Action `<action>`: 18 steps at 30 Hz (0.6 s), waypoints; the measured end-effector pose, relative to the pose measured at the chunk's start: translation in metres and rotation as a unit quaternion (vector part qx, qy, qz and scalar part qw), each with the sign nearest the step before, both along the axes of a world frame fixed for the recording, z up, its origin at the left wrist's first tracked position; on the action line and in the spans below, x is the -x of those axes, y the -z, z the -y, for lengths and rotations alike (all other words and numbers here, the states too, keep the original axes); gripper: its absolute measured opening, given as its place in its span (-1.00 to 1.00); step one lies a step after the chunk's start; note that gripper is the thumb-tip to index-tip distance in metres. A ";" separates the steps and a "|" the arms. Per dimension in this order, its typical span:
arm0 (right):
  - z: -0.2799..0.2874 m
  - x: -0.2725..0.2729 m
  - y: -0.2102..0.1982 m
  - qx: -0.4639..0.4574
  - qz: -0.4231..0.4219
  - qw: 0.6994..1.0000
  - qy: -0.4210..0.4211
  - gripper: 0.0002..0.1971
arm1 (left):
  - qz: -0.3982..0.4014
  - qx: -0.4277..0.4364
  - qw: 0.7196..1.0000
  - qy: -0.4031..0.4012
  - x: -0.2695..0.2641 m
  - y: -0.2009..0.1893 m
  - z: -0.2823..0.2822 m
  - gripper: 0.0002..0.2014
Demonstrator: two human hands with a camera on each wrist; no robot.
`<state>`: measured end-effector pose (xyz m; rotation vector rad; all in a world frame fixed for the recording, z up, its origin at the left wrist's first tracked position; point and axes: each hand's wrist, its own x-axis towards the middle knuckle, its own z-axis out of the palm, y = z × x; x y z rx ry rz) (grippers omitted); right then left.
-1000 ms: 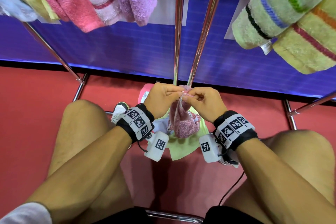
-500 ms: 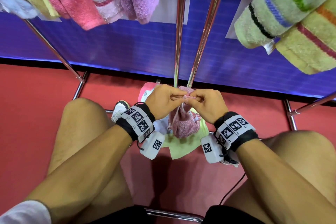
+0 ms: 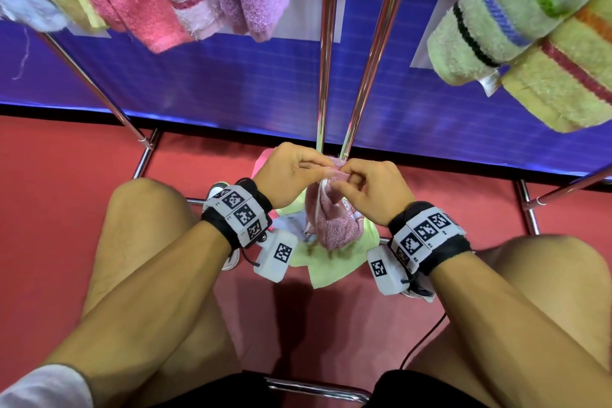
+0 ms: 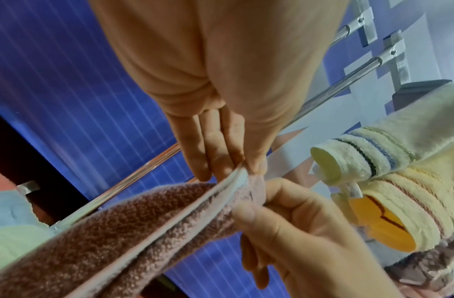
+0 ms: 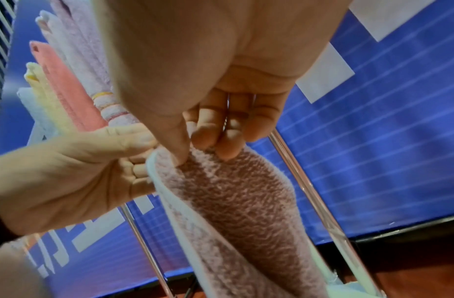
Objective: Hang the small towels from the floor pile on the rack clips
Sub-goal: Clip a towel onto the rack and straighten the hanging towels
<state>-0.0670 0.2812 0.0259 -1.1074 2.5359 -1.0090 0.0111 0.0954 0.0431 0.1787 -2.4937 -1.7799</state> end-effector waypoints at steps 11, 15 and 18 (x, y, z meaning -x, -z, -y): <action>-0.014 0.014 0.013 -0.233 -0.053 0.971 -0.015 -0.72 | -0.047 0.060 0.992 -0.102 -0.012 0.008 0.032 -0.89; -0.018 0.013 0.013 -0.193 -0.084 0.977 0.003 -0.77 | -0.040 0.109 0.982 -0.149 -0.015 0.014 0.047 -0.91; -0.018 0.009 0.012 -0.123 -0.112 0.986 0.031 -0.87 | -0.020 0.142 0.976 -0.165 -0.016 0.024 0.048 -0.91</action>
